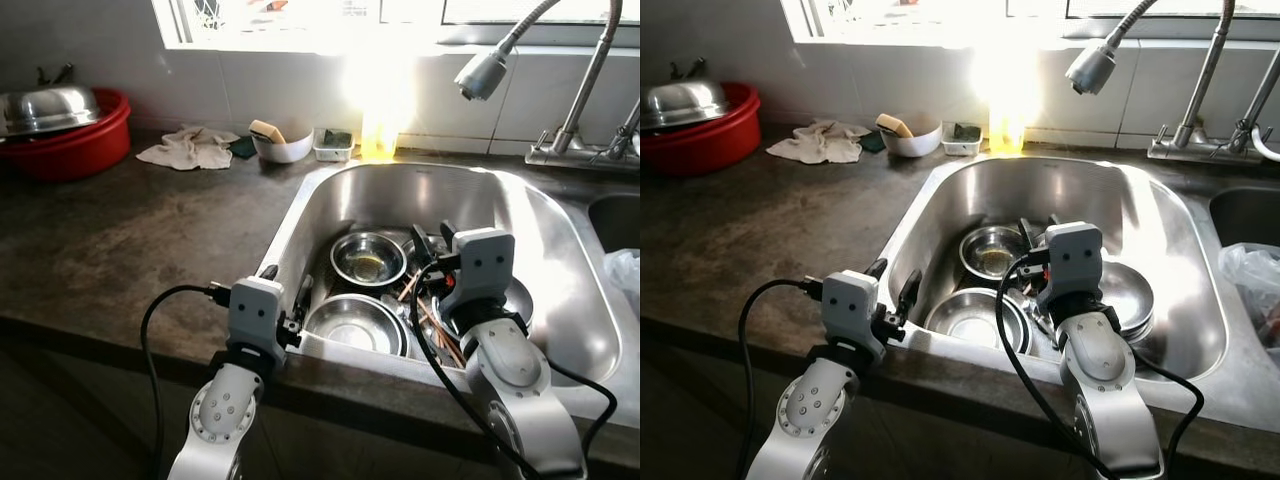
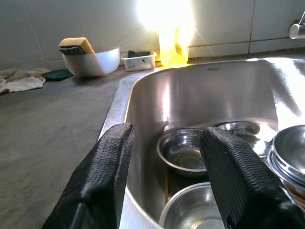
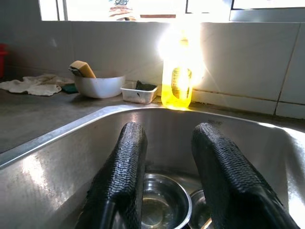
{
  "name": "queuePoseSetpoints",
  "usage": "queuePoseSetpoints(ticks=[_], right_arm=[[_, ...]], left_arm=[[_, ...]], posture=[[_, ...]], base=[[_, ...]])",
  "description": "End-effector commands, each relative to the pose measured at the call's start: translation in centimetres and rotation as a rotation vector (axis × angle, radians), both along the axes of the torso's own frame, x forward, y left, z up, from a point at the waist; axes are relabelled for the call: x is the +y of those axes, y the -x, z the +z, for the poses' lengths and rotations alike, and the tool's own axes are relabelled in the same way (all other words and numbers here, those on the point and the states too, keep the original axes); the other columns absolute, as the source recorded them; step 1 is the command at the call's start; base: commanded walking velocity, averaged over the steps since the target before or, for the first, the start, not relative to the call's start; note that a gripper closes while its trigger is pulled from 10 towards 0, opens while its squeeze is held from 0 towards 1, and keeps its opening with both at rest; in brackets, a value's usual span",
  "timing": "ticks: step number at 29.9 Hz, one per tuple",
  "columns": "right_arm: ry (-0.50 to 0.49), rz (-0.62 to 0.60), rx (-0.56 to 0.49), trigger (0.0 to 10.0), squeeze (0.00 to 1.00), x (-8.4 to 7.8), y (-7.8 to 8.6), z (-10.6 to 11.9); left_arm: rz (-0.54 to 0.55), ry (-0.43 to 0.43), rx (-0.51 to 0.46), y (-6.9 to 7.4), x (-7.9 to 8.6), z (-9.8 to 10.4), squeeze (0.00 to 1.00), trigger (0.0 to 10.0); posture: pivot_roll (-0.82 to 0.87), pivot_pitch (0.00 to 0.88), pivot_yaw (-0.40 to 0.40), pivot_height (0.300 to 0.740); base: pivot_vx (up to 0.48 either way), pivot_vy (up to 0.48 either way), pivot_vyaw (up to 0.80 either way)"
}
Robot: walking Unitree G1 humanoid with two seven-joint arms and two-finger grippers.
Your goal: Kitchen organization
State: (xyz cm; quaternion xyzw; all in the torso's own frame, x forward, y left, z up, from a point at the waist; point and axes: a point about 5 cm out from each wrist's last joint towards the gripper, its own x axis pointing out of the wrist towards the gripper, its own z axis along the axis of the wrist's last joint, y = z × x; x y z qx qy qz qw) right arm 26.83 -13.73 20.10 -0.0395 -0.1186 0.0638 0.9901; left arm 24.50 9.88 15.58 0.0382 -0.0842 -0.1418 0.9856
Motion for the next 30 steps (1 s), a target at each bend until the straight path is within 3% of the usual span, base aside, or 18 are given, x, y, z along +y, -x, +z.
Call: queuePoseSetpoints(ticks=[1, 30], right_arm=[[-0.008, 0.003, 0.002, 10.0, 0.0, 0.05, -0.08, 0.11], [-0.003, 0.016, 0.032, 10.0, 0.0, 0.21, 0.13, -0.59]], left_arm=[[-0.001, -0.005, -0.015, 0.04, 0.04, 0.32, 0.0, 10.0], [-0.014, -0.012, -0.012, 0.08, 0.09, 0.14, 0.0, 10.0]], posture=[[0.07, 0.034, 0.004, 0.74], [0.07, 0.035, 0.012, 0.74]], base=[[-0.3, 0.0, 0.0], [-0.314, 0.0, 0.0]])
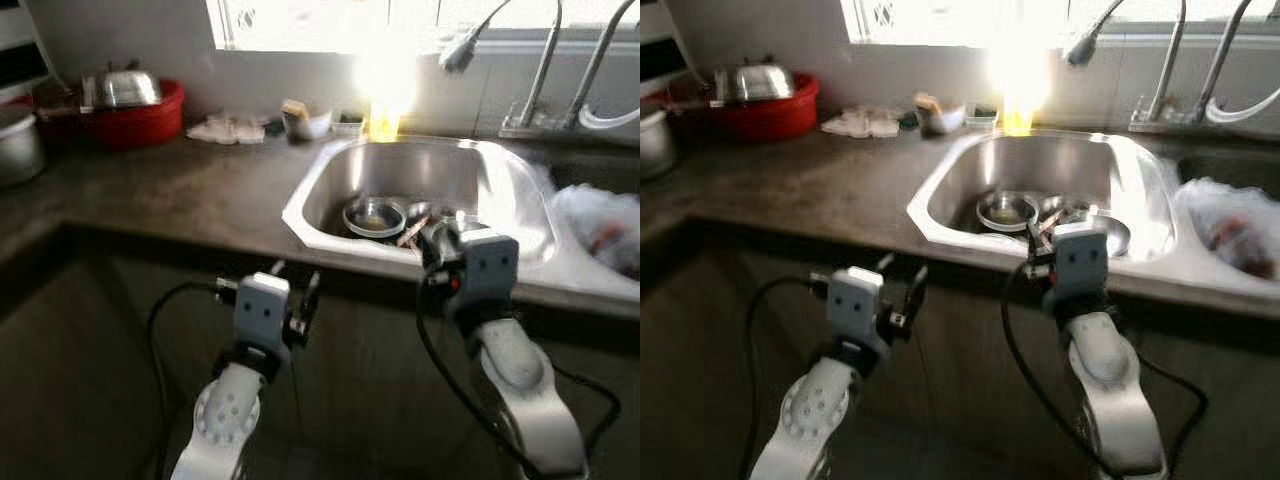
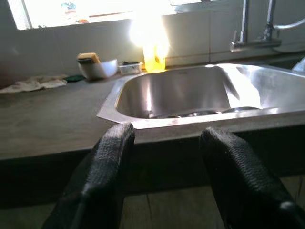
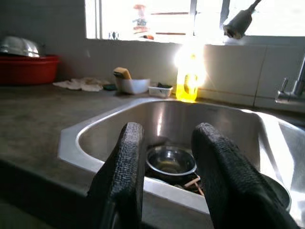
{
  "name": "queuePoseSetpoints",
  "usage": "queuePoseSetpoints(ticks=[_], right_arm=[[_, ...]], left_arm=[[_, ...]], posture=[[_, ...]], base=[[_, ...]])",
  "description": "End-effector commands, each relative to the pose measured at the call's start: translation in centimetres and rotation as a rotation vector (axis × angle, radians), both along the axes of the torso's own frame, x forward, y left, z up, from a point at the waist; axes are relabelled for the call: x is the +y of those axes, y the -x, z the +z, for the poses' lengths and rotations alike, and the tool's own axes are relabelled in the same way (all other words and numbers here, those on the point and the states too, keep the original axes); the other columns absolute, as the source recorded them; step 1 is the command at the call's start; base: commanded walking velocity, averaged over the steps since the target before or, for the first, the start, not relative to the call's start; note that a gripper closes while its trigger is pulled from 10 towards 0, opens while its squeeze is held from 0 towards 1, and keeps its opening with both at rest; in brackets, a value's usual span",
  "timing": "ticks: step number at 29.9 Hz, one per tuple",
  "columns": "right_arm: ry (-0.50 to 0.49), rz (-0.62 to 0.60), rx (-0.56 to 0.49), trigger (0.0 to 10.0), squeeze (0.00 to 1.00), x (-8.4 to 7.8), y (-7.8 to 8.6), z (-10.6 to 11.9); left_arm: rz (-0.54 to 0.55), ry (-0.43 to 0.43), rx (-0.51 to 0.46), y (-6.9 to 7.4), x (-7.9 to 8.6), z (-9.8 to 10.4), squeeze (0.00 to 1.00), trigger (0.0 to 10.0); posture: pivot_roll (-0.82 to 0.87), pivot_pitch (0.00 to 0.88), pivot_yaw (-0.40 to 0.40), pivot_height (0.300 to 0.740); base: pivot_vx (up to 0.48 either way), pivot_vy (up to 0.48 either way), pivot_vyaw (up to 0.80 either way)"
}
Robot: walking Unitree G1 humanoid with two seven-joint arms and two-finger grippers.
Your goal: Kitchen organization
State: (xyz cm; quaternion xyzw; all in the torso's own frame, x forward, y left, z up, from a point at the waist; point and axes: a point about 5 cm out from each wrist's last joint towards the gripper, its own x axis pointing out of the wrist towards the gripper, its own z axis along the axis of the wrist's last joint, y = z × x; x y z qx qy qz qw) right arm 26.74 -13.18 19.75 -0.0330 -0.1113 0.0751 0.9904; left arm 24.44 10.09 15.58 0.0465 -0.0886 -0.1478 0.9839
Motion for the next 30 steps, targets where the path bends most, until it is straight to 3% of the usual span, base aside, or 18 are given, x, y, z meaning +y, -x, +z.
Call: queuePoseSetpoints(ticks=[1, 17, 26, 30], right_arm=[[0.013, -0.003, 0.021, 10.0, 0.0, -0.3, 0.1, -0.4], [0.024, 0.053, 0.094, 10.0, 0.0, 0.4, 0.9, -2.6], [0.022, 0.054, 0.107, 10.0, 0.0, 0.4, 1.0, -3.1], [0.012, 0.048, 0.12, 10.0, 0.0, 0.3, 1.0, -3.2]], left_arm=[[-0.001, 0.004, 0.0, 0.1, -0.1, 0.1, 0.0, 10.0], [0.006, -0.006, 0.018, 0.2, 0.2, -0.4, 0.0, 10.0], [0.003, -0.01, 0.024, 0.4, 0.2, -0.6, 0.0, 10.0], [0.004, -0.012, 0.026, 0.4, 0.2, -0.6, 0.0, 10.0]], posture=[[0.07, 0.034, 0.011, 0.74], [0.08, 0.035, 0.014, 0.74], [0.08, 0.039, 0.017, 0.74], [0.08, 0.041, 0.018, 0.74]], base=[[-0.315, 0.0, 0.0], [-0.325, 0.0, 0.0], [-0.328, 0.0, 0.79], [-0.33, 0.0, 0.1]])
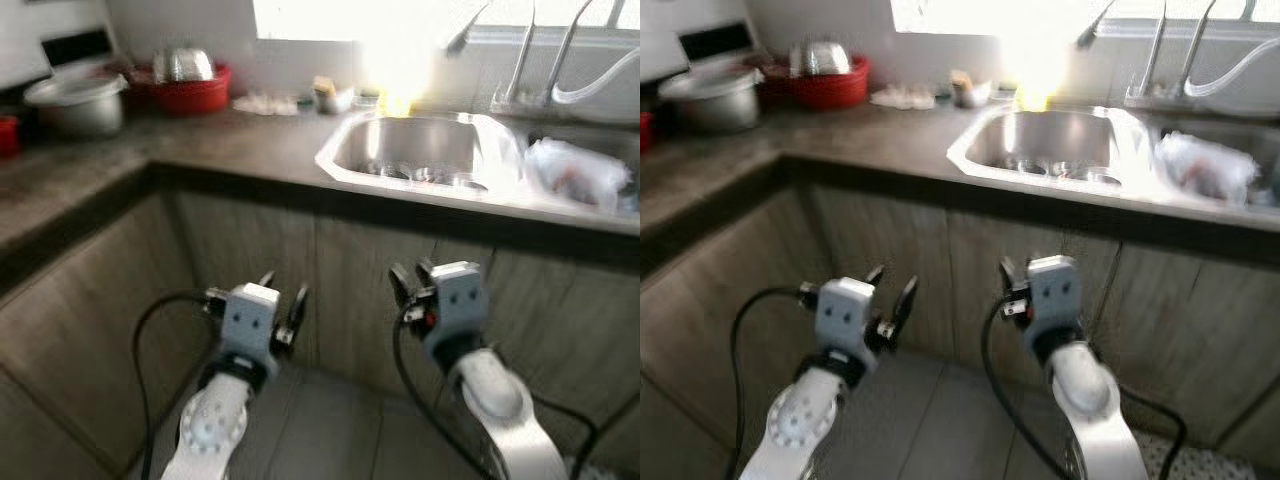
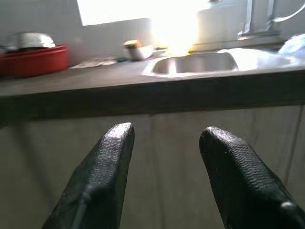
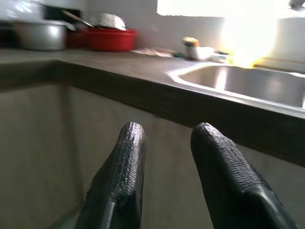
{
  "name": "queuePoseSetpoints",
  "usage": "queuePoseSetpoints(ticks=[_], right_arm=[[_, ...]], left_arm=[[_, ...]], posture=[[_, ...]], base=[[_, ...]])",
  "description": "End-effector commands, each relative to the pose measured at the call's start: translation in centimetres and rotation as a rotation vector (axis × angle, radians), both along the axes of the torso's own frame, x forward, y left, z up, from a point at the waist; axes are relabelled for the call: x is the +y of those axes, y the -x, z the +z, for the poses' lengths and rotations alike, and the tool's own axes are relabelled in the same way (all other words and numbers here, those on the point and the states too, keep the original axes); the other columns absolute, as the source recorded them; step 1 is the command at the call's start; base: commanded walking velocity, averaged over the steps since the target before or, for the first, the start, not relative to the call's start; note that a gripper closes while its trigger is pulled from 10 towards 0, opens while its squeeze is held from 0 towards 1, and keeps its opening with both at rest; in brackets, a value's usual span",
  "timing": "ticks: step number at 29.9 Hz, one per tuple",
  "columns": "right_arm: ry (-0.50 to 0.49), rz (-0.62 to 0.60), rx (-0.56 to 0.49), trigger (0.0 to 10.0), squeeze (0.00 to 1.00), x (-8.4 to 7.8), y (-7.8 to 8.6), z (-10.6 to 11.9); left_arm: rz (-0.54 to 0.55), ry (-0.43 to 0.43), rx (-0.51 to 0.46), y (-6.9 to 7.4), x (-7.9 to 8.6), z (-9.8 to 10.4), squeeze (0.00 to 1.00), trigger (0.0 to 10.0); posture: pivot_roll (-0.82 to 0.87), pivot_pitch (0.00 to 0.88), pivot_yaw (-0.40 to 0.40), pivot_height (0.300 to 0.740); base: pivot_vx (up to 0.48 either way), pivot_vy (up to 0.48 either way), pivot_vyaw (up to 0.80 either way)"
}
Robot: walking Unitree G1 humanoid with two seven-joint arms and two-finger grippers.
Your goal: Kitchen organization
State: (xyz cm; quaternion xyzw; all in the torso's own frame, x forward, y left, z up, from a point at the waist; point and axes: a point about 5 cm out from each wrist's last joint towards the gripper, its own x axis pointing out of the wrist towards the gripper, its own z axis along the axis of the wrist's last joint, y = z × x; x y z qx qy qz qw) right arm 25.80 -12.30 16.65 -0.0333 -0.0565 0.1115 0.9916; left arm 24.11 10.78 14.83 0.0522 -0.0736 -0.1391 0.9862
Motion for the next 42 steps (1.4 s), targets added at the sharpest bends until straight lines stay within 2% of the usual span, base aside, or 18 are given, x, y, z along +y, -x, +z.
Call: queuePoseSetpoints(ticks=[1, 7, 10, 11, 13, 19, 21, 28, 42], right_arm=[[-0.007, -0.021, 0.01, 10.0, 0.0, -0.6, 0.0, -0.1], [-0.003, 0.011, 0.031, 10.0, 0.0, -0.4, 0.3, -0.6], [0.01, 0.037, 0.049, 10.0, 0.0, -0.2, 0.9, -1.0], [0.02, 0.058, 0.064, 10.0, 0.0, -0.1, 1.3, -1.4], [0.032, 0.073, 0.086, 10.0, 0.0, 0.0, 1.8, -2.0], [0.055, 0.086, 0.12, 10.0, 0.0, 0.1, 2.8, -3.3], [0.076, 0.077, 0.15, 10.0, 0.0, 0.4, 3.6, -4.3], [0.078, 0.046, 0.201, 10.0, 0.0, 0.5, 4.4, -5.9], [0.112, 0.026, 0.216, 10.0, 0.0, 0.4, 4.2, -6.6]], left_arm=[[-0.016, 0.002, -0.001, 0.1, -0.5, 0.1, 0.0, 10.0], [-0.017, -0.012, 0.035, 0.2, -0.6, -0.4, 0.0, 10.0], [-0.06, -0.01, 0.084, 1.5, -0.4, -1.3, 0.0, 10.0], [-0.08, 0.001, 0.144, 2.4, -0.3, -2.2, 0.0, 10.0], [-0.086, 0.02, 0.196, 3.0, -0.3, -3.0, 0.0, 10.0], [-0.078, 0.05, 0.251, 4.1, -0.6, -3.9, 0.0, 10.0], [-0.093, 0.046, 0.276, 4.7, -1.1, -4.5, 0.0, 10.0], [-0.102, 0.053, 0.278, 4.6, -1.1, -4.4, 0.0, 10.0], [-0.094, 0.046, 0.267, 3.7, -1.5, -4.5, 0.0, 10.0]], posture=[[0.08, 0.042, 0.018, 0.74], [0.08, 0.044, 0.021, 0.74], [0.07, 0.045, 0.019, 0.74], [0.07, 0.046, 0.018, 0.74], [0.07, 0.046, 0.018, 0.74], [0.07, 0.044, 0.019, 0.74], [0.07, 0.047, 0.022, 0.74], [0.08, 0.057, 0.024, 0.74], [0.08, 0.071, 0.035, 0.74]], base=[[-0.33, 0.0, 0.0], [-0.16, 0.0, 0.0], [0.0, 0.0, 0.0], [0.0, 0.0, 0.0], [0.0, 0.0, 0.0], [0.0, 0.0, 0.0], [0.0, 0.0, 0.0], [0.0, 0.0, 0.0], [0.0, 0.0, 0.0]])
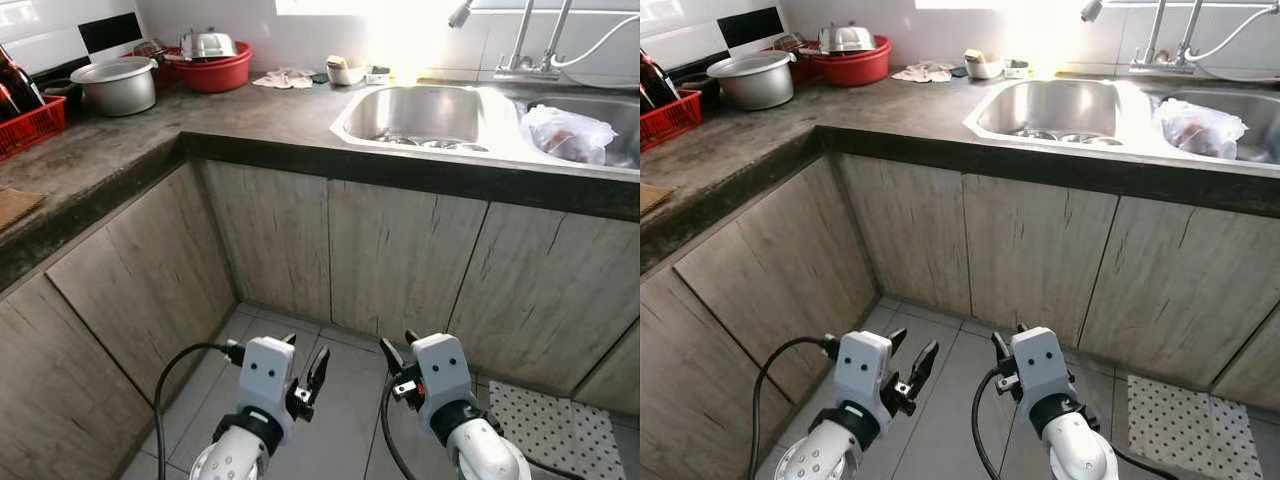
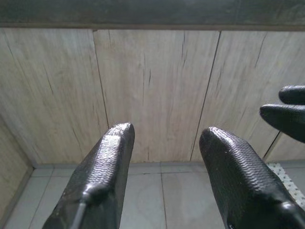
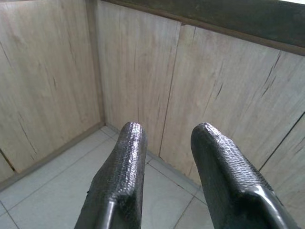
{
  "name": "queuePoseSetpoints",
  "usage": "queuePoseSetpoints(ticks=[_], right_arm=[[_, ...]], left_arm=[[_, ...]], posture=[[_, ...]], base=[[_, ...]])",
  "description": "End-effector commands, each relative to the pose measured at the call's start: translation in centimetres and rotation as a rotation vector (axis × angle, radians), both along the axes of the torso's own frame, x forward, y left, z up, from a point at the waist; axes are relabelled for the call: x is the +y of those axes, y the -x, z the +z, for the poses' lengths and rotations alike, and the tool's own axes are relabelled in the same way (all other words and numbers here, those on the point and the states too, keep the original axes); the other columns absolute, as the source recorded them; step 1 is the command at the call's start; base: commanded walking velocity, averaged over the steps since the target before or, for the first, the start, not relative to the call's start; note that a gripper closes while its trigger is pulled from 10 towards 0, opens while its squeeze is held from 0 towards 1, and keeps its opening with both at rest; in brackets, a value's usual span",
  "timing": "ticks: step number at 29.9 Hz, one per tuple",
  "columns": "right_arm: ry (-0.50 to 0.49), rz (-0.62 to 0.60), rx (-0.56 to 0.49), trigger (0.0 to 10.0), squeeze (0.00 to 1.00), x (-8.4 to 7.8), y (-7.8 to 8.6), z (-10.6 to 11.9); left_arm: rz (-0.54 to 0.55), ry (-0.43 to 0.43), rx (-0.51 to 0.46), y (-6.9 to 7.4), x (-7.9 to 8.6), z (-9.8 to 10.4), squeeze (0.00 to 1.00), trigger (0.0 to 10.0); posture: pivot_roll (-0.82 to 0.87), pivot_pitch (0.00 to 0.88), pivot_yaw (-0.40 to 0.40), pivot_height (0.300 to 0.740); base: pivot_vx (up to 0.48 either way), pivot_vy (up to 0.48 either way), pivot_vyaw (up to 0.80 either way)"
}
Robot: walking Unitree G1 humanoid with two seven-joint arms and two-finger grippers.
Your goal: Kitchen organization
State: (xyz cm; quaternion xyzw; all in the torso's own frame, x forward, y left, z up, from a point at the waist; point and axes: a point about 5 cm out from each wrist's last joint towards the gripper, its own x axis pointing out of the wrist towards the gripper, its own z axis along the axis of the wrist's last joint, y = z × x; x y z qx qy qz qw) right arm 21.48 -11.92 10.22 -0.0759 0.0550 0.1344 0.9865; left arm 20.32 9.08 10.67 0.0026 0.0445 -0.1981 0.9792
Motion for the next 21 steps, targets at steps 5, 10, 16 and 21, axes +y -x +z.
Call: queuePoseSetpoints(ticks=[5, 10, 16, 21], right_arm=[[0.0, 0.002, 0.005, 10.0, 0.0, 0.08, -0.35, -0.19], [-0.005, 0.013, 0.013, 10.0, 0.0, 0.02, -0.46, -0.3], [-0.007, 0.016, 0.011, 10.0, 0.0, 0.05, -0.56, -0.3], [0.014, 0.015, 0.002, 10.0, 0.0, 0.05, -0.51, -0.21]], left_arm=[[0.04, -0.021, 0.022, -0.49, 0.37, -0.38, 0.0, 10.0], [0.036, -0.007, 0.003, -0.66, 0.15, -0.08, 0.0, 10.0], [0.035, -0.006, 0.002, -0.79, 0.1, -0.1, 0.0, 10.0], [0.032, -0.011, -0.001, -0.83, 0.1, -0.1, 0.0, 10.0]], posture=[[0.09, 0.074, 0.034, 0.74], [0.09, 0.089, 0.023, 0.74], [0.09, 0.09, 0.025, 0.74], [0.08, 0.093, 0.03, 0.74]], base=[[0.0, 0.0, 0.0], [0.0, 0.0, 0.0], [0.0, 0.0, 0.0], [0.0, 0.0, 0.0]])
